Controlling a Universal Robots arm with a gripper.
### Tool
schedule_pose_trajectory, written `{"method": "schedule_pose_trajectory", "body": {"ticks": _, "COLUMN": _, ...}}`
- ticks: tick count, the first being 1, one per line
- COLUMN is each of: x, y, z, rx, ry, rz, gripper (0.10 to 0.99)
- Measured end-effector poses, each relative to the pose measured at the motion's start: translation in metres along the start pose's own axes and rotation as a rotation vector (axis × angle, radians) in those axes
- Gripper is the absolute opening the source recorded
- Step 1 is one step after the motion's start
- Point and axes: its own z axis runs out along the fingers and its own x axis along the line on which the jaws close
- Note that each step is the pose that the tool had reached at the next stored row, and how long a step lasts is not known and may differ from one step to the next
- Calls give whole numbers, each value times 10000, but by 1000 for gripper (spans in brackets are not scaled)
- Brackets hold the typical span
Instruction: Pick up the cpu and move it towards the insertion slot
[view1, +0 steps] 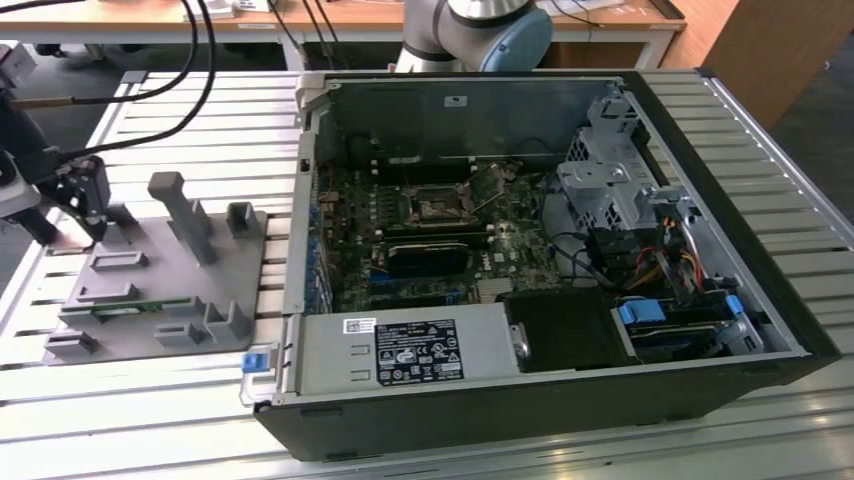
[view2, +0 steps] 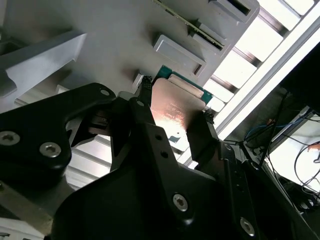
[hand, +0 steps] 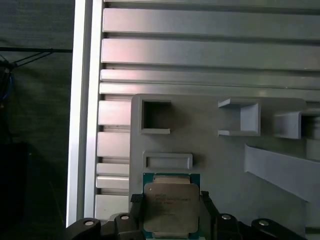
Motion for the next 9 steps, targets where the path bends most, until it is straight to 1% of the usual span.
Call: {"method": "schedule_pose_trajectory", "body": {"ticks": 9, "x": 1, "y": 3, "z": -150, "rx": 0, "ry": -1, "rz": 0, "gripper": 529}}
